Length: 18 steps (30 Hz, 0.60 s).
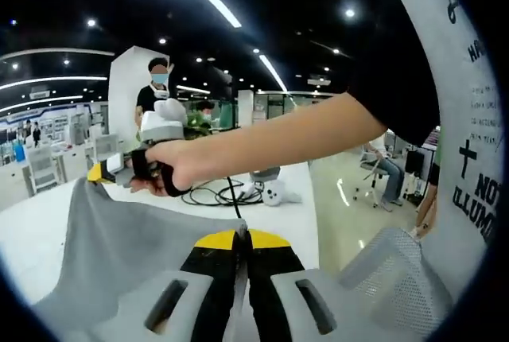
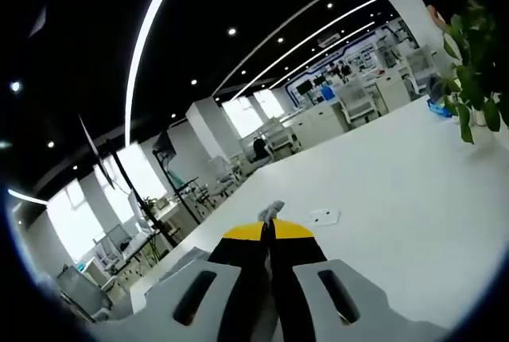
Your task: Fold the towel on the table until its edges align and the towel forms a compact rectangular stack.
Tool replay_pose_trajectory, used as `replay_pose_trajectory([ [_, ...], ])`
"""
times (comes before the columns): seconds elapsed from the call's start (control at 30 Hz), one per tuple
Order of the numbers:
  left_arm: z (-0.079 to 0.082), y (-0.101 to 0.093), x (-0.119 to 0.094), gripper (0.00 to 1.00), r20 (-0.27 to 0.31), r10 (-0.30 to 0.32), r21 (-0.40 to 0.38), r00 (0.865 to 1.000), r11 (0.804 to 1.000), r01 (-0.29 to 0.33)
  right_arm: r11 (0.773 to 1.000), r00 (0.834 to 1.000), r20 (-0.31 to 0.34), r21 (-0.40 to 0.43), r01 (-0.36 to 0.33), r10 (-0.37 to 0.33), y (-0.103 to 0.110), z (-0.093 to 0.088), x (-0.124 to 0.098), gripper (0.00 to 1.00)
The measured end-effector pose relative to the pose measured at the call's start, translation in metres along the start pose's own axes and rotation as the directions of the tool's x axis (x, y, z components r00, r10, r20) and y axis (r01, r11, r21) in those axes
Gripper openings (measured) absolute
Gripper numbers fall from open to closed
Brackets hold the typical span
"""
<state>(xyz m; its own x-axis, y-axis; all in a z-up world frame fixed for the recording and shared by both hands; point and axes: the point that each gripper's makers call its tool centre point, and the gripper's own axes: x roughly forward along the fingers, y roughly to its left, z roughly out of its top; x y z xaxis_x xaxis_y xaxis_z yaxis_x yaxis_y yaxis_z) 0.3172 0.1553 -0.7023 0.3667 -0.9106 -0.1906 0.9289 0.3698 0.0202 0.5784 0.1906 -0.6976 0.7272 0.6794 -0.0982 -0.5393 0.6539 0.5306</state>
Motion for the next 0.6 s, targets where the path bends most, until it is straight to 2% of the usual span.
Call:
replay_pose_trajectory([
  [0.1,0.014,0.004,-0.011,0.04,0.019,0.019,0.014,1.000,1.000,-0.019,0.999,1.000,0.011,0.031,-0.016,0.015,0.013,0.008,0.009,0.00],
  [0.27,0.036,0.012,-0.032,0.04,0.051,0.065,0.031,0.997,0.997,-0.066,0.998,0.999,0.025,0.028,-0.048,0.047,0.040,0.022,0.022,0.00],
  [0.43,0.050,0.017,-0.055,0.04,0.072,0.110,0.045,0.991,0.993,-0.114,0.997,0.996,0.033,0.007,-0.082,0.082,0.069,0.031,0.034,0.00],
  [0.6,0.060,0.026,-0.078,0.04,0.099,0.162,0.027,0.982,0.986,-0.166,0.994,0.994,0.034,-0.012,-0.106,0.107,0.093,0.036,0.045,0.00],
])
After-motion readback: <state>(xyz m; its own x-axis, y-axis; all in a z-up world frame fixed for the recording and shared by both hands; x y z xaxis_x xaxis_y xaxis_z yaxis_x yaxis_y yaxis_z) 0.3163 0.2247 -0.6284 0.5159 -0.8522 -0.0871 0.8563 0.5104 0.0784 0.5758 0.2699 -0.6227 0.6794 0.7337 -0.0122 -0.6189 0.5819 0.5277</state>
